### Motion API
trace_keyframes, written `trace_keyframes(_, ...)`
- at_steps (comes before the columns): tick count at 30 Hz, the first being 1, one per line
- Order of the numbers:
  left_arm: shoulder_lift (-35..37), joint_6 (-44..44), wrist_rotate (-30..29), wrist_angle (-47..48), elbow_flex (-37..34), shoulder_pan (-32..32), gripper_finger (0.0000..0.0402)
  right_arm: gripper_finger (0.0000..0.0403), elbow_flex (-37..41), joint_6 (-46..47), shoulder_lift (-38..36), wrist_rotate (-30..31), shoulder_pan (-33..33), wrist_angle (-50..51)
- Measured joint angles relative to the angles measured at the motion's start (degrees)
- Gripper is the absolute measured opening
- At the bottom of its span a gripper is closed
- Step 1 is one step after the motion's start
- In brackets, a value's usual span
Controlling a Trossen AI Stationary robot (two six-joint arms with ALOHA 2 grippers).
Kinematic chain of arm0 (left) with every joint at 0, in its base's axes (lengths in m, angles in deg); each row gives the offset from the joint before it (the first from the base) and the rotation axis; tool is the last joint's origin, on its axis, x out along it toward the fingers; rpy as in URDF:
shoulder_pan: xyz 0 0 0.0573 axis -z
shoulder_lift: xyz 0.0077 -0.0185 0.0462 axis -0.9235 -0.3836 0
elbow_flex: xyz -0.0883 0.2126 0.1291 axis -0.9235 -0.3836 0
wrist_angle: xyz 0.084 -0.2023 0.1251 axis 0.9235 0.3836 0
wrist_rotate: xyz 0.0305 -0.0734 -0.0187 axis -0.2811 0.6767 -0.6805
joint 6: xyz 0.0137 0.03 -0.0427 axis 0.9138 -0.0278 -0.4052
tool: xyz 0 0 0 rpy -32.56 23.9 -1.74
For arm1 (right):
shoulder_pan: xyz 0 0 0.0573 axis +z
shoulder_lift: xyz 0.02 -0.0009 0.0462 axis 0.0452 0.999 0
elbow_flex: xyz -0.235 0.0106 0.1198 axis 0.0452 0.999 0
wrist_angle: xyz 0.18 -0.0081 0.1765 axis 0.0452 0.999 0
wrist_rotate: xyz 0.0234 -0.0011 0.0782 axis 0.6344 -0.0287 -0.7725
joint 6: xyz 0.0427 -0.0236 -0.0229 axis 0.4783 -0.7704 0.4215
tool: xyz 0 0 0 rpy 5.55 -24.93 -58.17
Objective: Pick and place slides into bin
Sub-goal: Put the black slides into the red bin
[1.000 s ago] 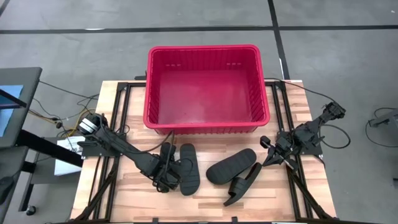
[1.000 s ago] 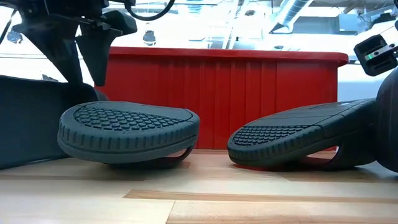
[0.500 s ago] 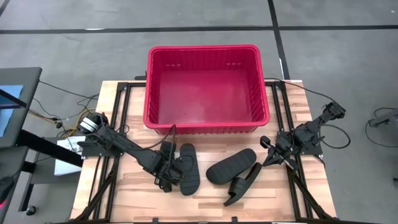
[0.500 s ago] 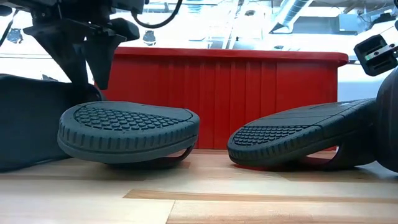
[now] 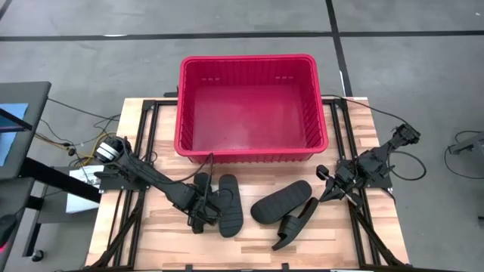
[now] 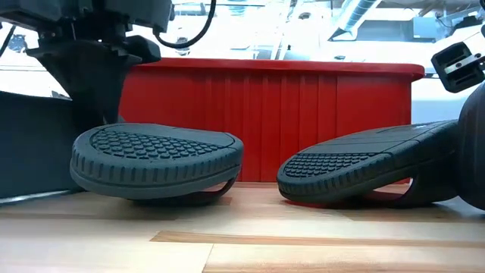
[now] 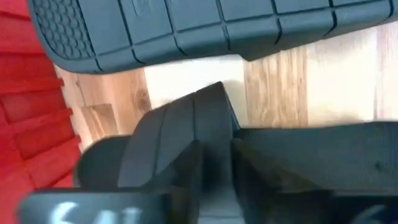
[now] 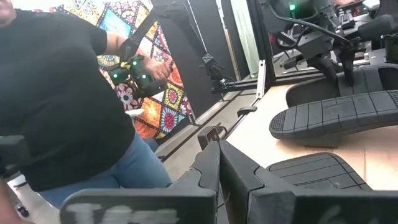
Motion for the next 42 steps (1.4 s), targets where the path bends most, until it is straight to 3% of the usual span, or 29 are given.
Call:
trace_keyframes(3, -0.02, -0.79, 0.12, -0.2, 0.02, 0.02, 0.0012, 0.0, 0.0, 0.0, -0.01, 0.0, 0.0, 0.01)
trace_keyframes(7, -0.07, -2.5, -0.14, -0.39, -0.02, 0.24, 0.0004, 0.0, -0.01, 0.01, 0.0, 0.0, 0.0, 0.0)
trace_keyframes(16, -0.17, -4.44, -0.34, 1.75, 0.5, 2.29, 0.0001, 0.0, 0.0, 0.02, -0.02, 0.0, 0.0, 0.02)
trace_keyframes(34, -0.33, -8.81, -0.18, 11.76, 10.72, 9.55, 0.0, 0.0, -0.02, 0.0, 0.0, 0.0, 0.0, 0.0)
trace_keyframes(42, -0.28, -13.55, -5.75, 18.69, 19.0, 12.71, 0.0, 0.0, -0.02, 0.02, 0.0, 0.0, 0.0, 0.0)
